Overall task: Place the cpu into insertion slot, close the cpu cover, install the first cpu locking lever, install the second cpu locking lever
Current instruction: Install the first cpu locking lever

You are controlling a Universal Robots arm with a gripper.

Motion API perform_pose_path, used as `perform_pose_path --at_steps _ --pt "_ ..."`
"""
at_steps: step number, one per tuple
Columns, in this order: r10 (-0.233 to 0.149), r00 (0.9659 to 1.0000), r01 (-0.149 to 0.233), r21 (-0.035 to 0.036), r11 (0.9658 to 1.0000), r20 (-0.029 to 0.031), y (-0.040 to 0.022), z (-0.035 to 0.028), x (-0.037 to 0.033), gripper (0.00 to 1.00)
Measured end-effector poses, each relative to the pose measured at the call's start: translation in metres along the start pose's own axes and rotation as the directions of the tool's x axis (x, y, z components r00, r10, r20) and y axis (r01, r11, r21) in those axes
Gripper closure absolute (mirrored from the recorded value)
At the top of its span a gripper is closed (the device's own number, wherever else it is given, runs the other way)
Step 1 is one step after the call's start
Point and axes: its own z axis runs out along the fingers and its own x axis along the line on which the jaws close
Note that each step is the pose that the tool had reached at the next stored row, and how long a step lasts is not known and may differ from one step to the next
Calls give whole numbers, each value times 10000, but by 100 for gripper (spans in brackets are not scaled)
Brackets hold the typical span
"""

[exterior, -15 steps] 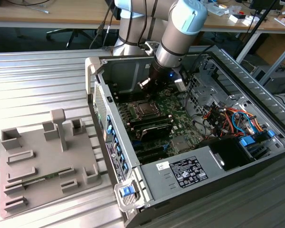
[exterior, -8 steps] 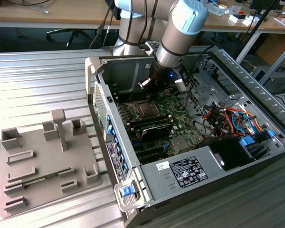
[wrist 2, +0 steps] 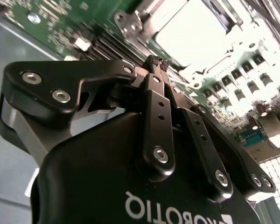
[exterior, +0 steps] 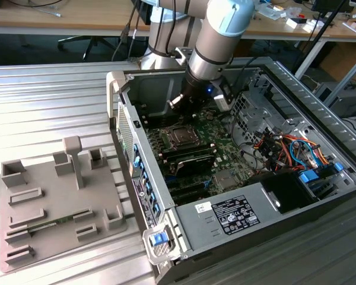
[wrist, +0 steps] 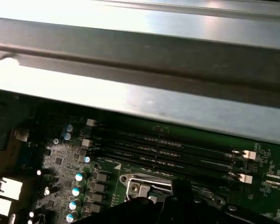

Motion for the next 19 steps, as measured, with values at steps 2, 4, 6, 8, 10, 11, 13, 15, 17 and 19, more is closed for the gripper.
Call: perform_pose_path --at_steps 2,4,6,8,10,11,13,15,17,19 --pt "-3 10000 3 0 10000 40 12 1 66 89" --pt "-9 10000 9 2 10000 87 26 2 137 89" --pt "4 9999 -4 3 10000 127 43 5 199 89" --pt "271 9995 -271 2 9996 163 54 7 229 89" --pt "602 9980 -602 0 9982 199 54 8 230 89" --pt "736 9971 -736 -2 9973 213 54 9 229 89" --pt "871 9959 -871 -4 9962 231 59 10 240 89" --pt "908 9956 -908 -3 9959 250 86 13 286 89" --pt "919 9954 -919 -1 9958 254 122 17 311 89" --pt "918 9955 -919 63 9957 248 177 24 301 89"
